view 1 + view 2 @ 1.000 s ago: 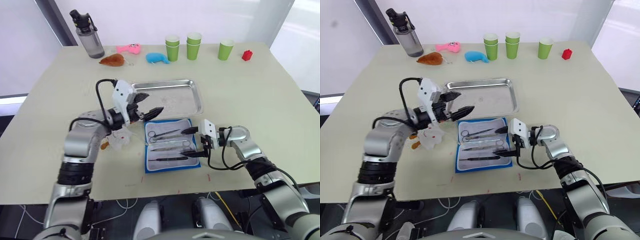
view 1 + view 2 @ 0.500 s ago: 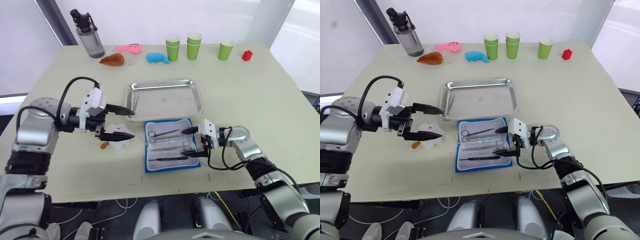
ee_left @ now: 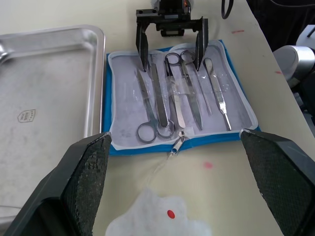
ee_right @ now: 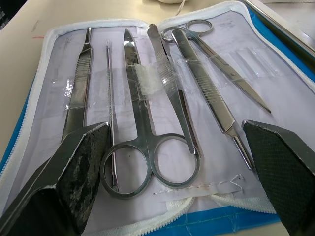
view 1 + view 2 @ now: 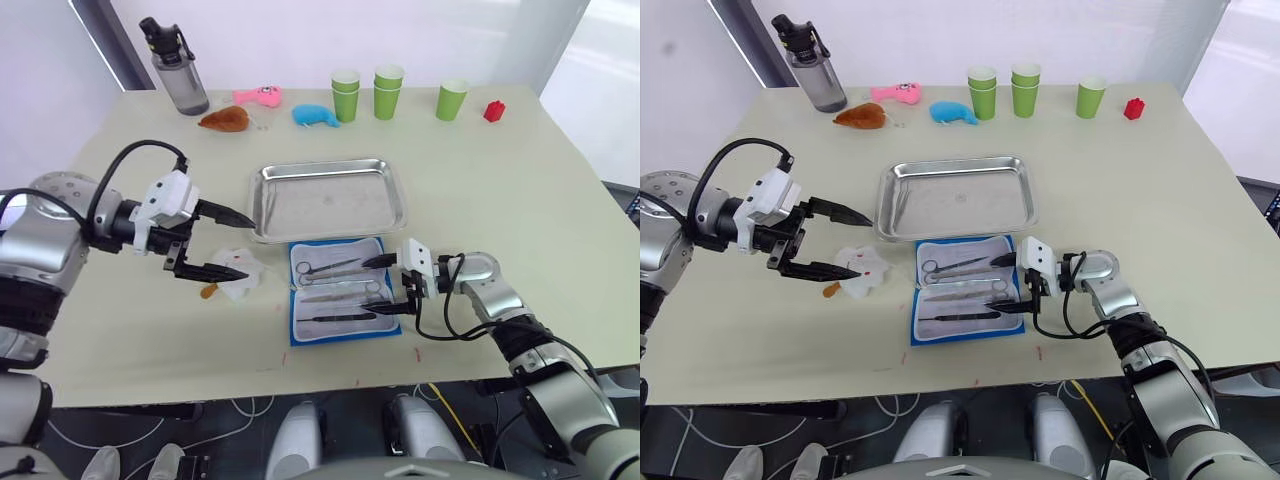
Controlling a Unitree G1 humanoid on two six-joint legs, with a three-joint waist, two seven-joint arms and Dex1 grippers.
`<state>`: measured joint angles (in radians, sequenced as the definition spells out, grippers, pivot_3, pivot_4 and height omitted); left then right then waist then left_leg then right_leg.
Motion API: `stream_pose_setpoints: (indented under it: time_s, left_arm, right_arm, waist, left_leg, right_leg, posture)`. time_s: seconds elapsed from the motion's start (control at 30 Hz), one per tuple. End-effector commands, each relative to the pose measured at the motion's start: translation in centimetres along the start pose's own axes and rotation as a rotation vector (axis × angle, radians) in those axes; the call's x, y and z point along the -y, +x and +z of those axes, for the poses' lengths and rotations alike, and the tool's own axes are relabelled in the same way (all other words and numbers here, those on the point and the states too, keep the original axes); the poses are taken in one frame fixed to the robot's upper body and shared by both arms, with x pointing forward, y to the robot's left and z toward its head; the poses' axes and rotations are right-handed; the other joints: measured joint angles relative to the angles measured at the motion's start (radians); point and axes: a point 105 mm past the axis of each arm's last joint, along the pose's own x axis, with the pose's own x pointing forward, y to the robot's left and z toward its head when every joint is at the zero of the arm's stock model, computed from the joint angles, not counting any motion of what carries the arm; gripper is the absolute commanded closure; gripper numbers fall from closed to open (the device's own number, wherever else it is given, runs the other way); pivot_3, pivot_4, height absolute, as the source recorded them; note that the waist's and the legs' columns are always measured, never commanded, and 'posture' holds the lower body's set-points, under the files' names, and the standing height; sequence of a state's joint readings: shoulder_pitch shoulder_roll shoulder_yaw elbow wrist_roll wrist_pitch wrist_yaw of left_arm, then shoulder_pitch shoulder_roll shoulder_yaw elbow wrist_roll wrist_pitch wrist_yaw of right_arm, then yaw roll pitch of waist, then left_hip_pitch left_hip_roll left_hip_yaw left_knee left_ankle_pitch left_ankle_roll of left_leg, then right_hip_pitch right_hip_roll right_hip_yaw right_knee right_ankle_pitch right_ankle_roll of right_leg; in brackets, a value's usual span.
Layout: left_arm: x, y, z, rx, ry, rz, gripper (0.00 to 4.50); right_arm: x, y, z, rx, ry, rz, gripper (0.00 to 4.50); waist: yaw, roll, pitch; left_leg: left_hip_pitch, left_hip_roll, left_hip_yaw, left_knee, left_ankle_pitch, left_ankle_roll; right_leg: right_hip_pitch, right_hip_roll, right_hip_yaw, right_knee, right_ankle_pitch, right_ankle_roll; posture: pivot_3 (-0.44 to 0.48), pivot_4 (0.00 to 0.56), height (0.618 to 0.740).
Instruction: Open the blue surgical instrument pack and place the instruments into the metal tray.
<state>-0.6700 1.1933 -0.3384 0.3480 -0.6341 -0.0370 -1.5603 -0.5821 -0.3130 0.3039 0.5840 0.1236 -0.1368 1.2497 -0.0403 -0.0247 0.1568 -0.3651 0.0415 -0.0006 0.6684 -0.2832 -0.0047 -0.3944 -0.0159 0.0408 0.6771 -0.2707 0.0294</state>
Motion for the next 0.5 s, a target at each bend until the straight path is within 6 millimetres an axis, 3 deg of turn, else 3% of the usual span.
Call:
stream_pose_setpoints:
  time_s: [0.03, 0.37, 0.5]
  left_arm:
    - [0.4, 0.0, 0.5, 0.017, 0.055, -0.049, 0.08]
    - [-1.6, 5.2, -0.9, 0.125, 0.053, 0.120, 0.08]
    - [-1.8, 6.7, -1.5, 0.135, 0.016, 0.151, 1.16]
  right_arm:
    - [-1.8, -0.4, -4.6, -0.141, 0.136, 0.011, 0.00]
    - [-1.8, -0.4, -4.6, -0.141, 0.140, 0.000, 0.00]
    - [-1.6, -0.4, -4.6, -0.143, 0.137, -0.002, 0.00]
  waist:
    - [0.000, 0.000, 0.000]
    - [0.000, 0.000, 0.000]
    - [0.000, 0.000, 0.000]
  left_leg:
    - [0.000, 0.000, 0.000, 0.000, 0.000, 0.000]
    - [-0.001, 0.000, 0.000, 0.000, 0.000, 0.000]
    - [-0.001, 0.000, 0.000, 0.000, 0.000, 0.000]
  right_leg:
    - [0.000, 0.000, 0.000, 0.000, 0.000, 0.000]
    - [0.000, 0.000, 0.000, 0.000, 0.003, 0.001]
    - [-0.001, 0.000, 0.000, 0.000, 0.003, 0.001]
  posture:
    - [0.000, 0.150, 0.734]
    - [0.000, 0.150, 0.734]
    - [0.000, 0.150, 0.734]
